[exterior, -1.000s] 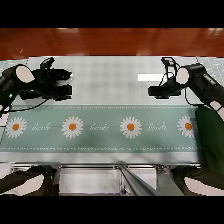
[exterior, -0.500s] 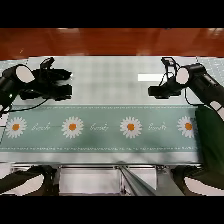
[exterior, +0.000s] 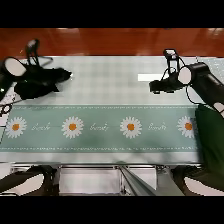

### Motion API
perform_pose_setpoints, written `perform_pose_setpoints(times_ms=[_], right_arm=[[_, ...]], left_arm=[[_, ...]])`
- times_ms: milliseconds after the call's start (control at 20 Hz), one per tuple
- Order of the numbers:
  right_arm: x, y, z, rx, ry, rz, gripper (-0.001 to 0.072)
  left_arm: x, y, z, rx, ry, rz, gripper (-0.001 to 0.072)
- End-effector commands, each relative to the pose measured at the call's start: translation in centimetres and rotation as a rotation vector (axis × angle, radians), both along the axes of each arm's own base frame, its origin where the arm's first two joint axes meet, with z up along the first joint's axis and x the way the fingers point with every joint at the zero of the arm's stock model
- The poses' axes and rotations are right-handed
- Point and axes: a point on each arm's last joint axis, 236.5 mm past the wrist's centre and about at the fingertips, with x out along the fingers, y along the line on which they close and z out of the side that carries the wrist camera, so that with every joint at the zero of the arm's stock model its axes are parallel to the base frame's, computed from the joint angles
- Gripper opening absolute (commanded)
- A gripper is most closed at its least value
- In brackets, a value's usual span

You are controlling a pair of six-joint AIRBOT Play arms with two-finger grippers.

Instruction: Fold the shirts.

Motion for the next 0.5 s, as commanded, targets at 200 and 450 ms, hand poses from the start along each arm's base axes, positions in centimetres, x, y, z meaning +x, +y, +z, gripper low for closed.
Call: perform_pose_setpoints(times_ms=[200, 450], right_arm=[[-5.6, -3.0, 1.8, -0.119, 0.035, 0.087, 0.0418], [-9.1, -3.6, 0.6, -0.091, 0.066, 0.029, 0.0418]], left_arm=[[7.0, 7.0, 7.8, 0.134, -0.303, 0.059, 0.0505], [5.5, 11.5, -2.5, 0.358, 0.015, -0.053, 0.0506]])
